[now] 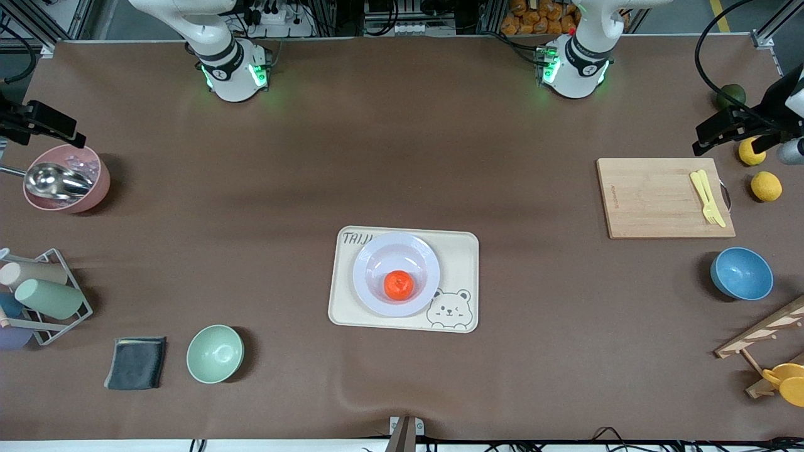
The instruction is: Place orange and plate with both arms
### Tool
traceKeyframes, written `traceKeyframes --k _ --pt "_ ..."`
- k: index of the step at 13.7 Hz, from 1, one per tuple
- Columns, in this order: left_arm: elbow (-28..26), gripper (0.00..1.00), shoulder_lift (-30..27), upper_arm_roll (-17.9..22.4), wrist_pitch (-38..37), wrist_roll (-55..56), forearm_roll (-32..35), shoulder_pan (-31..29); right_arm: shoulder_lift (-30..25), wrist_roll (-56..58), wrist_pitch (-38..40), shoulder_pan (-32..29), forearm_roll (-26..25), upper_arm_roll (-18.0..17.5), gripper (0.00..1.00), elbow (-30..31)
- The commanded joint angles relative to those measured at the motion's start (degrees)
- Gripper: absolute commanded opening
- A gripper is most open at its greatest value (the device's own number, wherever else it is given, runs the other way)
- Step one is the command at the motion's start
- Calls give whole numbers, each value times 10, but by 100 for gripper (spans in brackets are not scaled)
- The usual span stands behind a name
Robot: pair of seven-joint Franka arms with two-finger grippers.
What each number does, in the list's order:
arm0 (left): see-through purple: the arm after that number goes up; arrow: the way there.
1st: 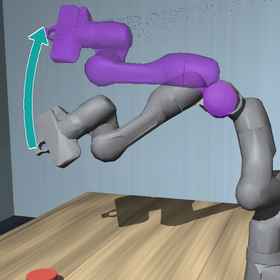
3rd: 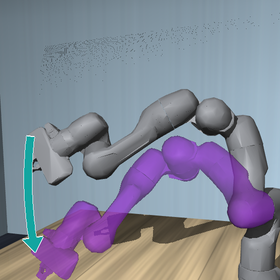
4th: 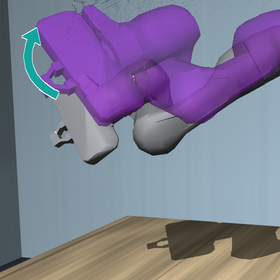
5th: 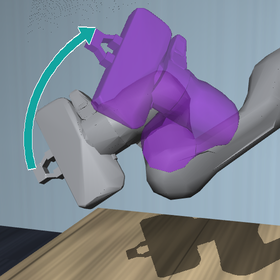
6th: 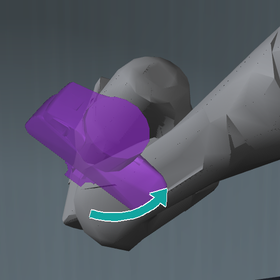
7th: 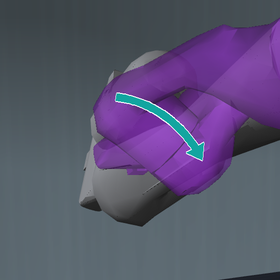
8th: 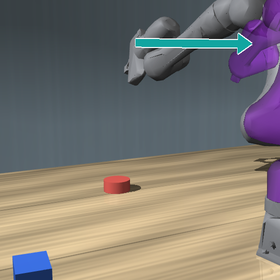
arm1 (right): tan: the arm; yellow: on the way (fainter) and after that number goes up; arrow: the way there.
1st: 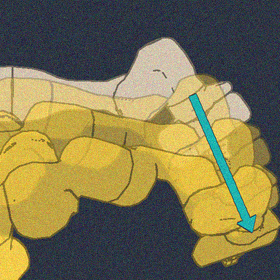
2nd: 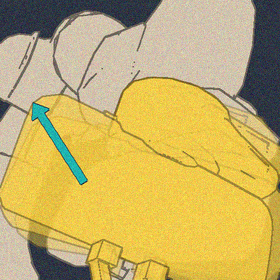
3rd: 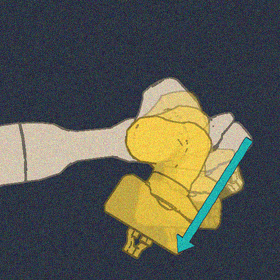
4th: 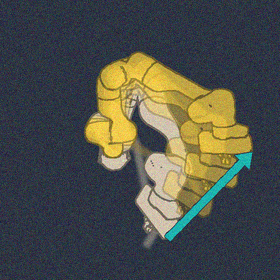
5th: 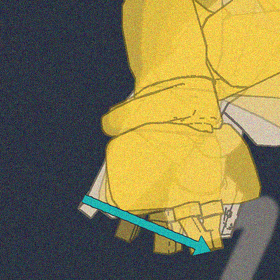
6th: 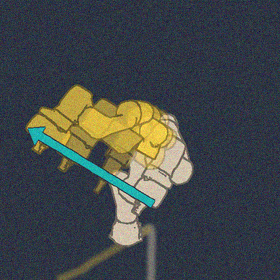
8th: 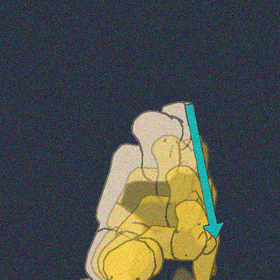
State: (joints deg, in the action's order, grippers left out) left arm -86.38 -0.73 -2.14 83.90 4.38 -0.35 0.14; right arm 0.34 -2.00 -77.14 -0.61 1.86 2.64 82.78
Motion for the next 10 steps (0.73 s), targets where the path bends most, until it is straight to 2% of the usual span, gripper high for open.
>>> traceKeyframes --k 1,10 --pt "9 100 0 2 -15 -8 -2 3 -3 -9 0 4 -12 -2 100 2" --pt "9 100 -1 -2 -23 -3 3 3 -2 -6 -4 16 -11 0 100 7"
